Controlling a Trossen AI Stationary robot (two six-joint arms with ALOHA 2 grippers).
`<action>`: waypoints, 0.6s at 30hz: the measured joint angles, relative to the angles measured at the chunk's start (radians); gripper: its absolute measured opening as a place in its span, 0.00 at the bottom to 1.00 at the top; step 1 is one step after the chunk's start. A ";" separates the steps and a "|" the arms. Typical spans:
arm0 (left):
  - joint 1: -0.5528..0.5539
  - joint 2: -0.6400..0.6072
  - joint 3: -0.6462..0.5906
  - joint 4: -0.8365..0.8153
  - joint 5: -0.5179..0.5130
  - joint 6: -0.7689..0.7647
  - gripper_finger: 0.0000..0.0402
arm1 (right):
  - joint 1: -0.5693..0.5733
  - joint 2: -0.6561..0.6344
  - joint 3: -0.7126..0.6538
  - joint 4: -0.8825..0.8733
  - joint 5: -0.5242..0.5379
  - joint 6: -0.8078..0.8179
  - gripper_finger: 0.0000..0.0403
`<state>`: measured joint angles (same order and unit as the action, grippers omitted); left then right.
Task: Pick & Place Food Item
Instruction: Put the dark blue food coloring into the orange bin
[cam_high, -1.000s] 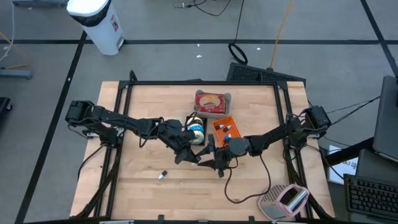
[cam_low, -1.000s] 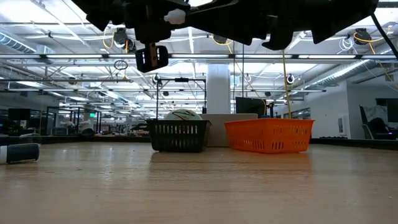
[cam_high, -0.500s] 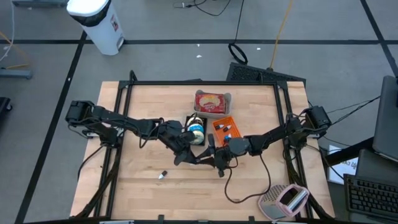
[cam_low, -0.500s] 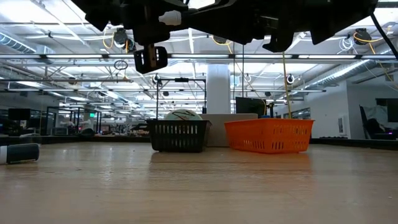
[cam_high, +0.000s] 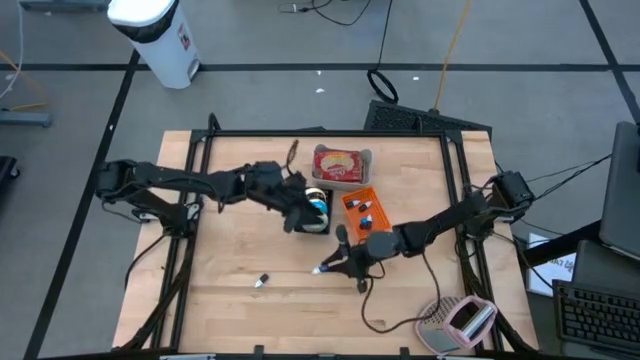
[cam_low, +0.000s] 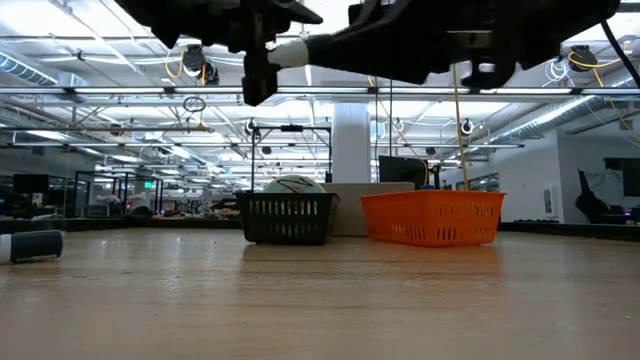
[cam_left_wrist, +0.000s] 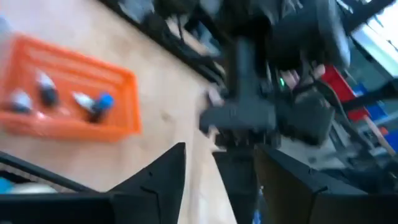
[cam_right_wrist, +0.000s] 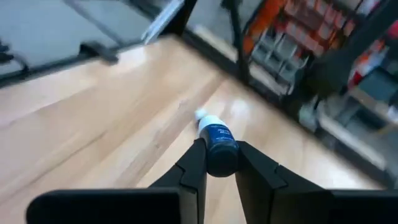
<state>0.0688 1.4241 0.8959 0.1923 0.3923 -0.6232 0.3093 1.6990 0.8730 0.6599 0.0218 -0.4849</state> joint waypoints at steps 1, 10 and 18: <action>0.008 -0.007 0.000 -0.002 -0.007 0.012 0.48 | 0.005 -0.018 0.000 -0.051 0.032 0.017 0.13; -0.065 -0.159 -0.110 -0.008 -0.231 0.167 0.49 | -0.028 -0.283 -0.085 -0.465 0.358 0.297 0.13; -0.193 -0.326 -0.365 0.077 -0.563 0.093 0.49 | -0.130 -0.524 -0.365 -0.440 0.448 0.548 0.13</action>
<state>-0.1237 1.0977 0.5312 0.2698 -0.1711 -0.5303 0.1790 1.1751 0.5082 0.2199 0.4701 0.0629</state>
